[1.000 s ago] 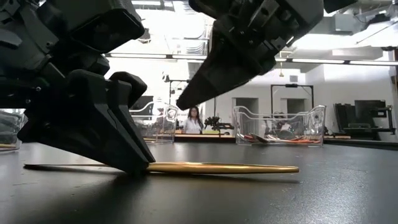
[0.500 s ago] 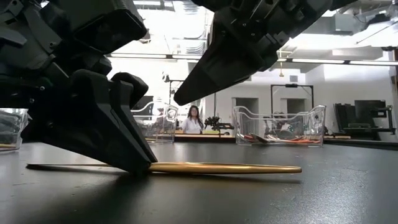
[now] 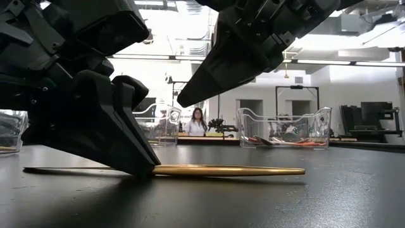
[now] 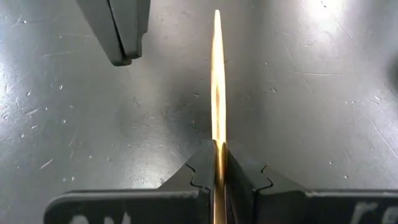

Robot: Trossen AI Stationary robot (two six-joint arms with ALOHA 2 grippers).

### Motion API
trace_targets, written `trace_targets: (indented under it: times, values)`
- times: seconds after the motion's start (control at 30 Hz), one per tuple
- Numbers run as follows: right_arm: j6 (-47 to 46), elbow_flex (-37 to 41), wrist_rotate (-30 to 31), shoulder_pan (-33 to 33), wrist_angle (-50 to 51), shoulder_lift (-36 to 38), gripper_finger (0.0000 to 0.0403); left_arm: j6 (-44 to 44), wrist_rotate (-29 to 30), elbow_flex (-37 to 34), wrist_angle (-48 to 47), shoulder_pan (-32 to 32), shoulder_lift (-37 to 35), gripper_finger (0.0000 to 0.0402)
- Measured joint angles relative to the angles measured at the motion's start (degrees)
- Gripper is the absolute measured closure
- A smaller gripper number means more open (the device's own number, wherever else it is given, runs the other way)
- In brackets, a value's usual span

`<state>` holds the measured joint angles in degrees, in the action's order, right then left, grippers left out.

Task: Sort silverware by color (type)
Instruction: Put the gold table knife into the top left transparent bin

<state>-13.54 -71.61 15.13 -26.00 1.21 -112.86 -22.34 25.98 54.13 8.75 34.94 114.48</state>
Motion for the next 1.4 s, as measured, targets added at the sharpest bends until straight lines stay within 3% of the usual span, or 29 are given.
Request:
trace_targets:
  times: [0.2, 0.43, 0.83, 1.2, 1.3, 1.4]
  values:
    - [0.0, 0.0, 0.0, 0.0, 0.0, 0.0, 0.0394, 0.1, 1.5, 0.0, 0.0, 0.3, 0.0, 0.0397]
    - [0.1, 0.0, 0.1, -0.6, 0.0, 0.0, 0.0394, 3.3, 10.8, -0.1, 1.8, 2.8, 0.3, 0.0400]
    - [2.1, 0.0, 0.7, -1.0, 2.4, 0.0, 0.0394, 4.3, 15.0, -0.3, 0.2, 2.9, -1.7, 0.0401]
    - [2.0, -0.1, 13.8, -3.6, 8.3, 4.2, 0.0394, 4.6, 20.8, -0.2, -9.3, 2.7, -13.5, 0.0401]
    - [1.9, -0.1, 20.8, -4.6, 9.1, 5.9, 0.0394, 4.2, 23.1, -0.1, -13.1, 2.2, -16.9, 0.0401]
    - [-1.1, 0.0, 31.8, -6.1, 12.4, 8.3, 0.0394, 0.5, 26.7, 0.0, -19.7, 0.9, -20.5, 0.0401]
